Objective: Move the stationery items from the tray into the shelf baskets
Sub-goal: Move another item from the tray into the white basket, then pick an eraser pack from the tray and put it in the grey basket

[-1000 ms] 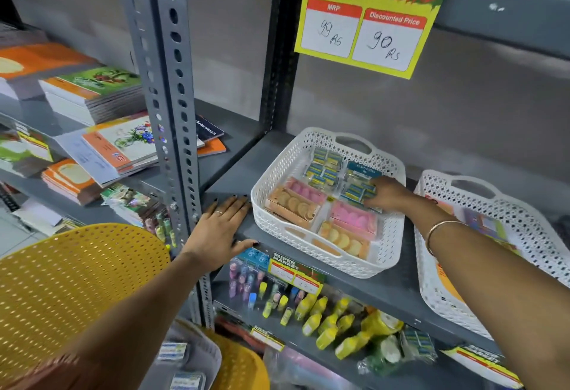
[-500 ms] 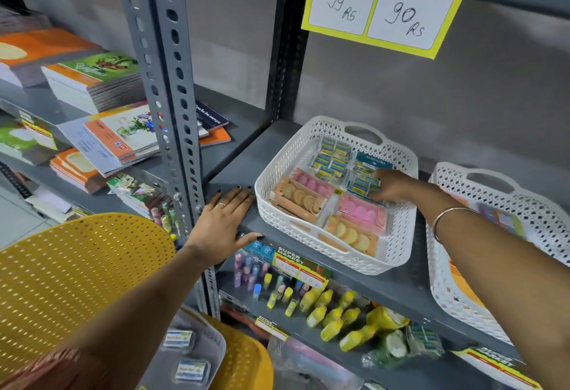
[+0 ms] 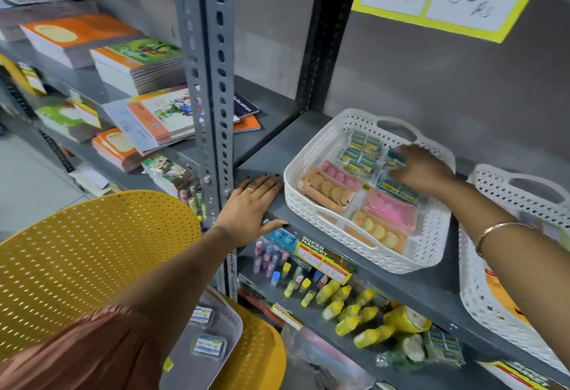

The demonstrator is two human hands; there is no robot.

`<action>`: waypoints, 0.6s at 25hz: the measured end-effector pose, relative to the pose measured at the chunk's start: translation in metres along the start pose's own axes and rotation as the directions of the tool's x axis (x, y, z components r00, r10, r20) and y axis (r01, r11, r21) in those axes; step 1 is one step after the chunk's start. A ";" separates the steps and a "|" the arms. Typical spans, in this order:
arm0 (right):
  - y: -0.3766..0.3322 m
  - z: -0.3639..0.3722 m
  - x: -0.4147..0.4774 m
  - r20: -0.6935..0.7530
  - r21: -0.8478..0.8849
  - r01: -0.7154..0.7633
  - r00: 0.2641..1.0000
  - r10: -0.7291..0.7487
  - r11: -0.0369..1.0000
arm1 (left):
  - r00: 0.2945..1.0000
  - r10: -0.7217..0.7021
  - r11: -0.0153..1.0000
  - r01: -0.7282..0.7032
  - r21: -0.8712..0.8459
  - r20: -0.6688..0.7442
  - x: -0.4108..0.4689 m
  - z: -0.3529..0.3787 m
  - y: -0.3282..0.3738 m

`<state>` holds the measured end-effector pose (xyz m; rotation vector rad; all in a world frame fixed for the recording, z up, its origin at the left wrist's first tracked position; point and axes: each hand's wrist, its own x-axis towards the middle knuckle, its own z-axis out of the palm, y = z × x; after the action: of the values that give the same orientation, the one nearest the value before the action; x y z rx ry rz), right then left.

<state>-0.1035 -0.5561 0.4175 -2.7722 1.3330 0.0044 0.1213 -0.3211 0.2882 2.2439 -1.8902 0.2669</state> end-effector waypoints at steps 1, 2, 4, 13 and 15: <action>-0.018 -0.006 -0.005 -0.116 0.071 0.052 0.992 -0.044 0.996 | 1.000 0.000 1.000 0.000 0.010 0.002 -0.001 0.000 -0.001; -0.039 -0.012 -0.013 -0.234 0.148 0.129 0.968 -0.092 0.981 | 1.000 0.000 1.000 0.000 0.022 0.004 0.001 0.000 0.001; -0.088 -0.019 -0.035 -0.423 0.291 0.311 0.890 -0.170 0.905 | 1.000 -0.017 1.000 0.017 0.019 0.010 -0.007 -0.003 0.002; -0.235 0.111 -0.120 -0.431 0.378 0.710 0.703 -0.566 0.594 | 0.911 -0.406 0.899 0.412 -0.148 0.068 -0.222 0.076 -0.026; -0.253 0.184 -0.124 -0.187 0.371 0.660 0.743 -0.643 0.653 | 0.852 -0.478 0.852 0.509 -0.122 0.216 -0.271 0.104 -0.024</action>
<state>0.0215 -0.2906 0.2528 -2.6847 0.1997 -0.3325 0.1006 -0.0864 0.1164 2.5924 -1.2617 -0.1813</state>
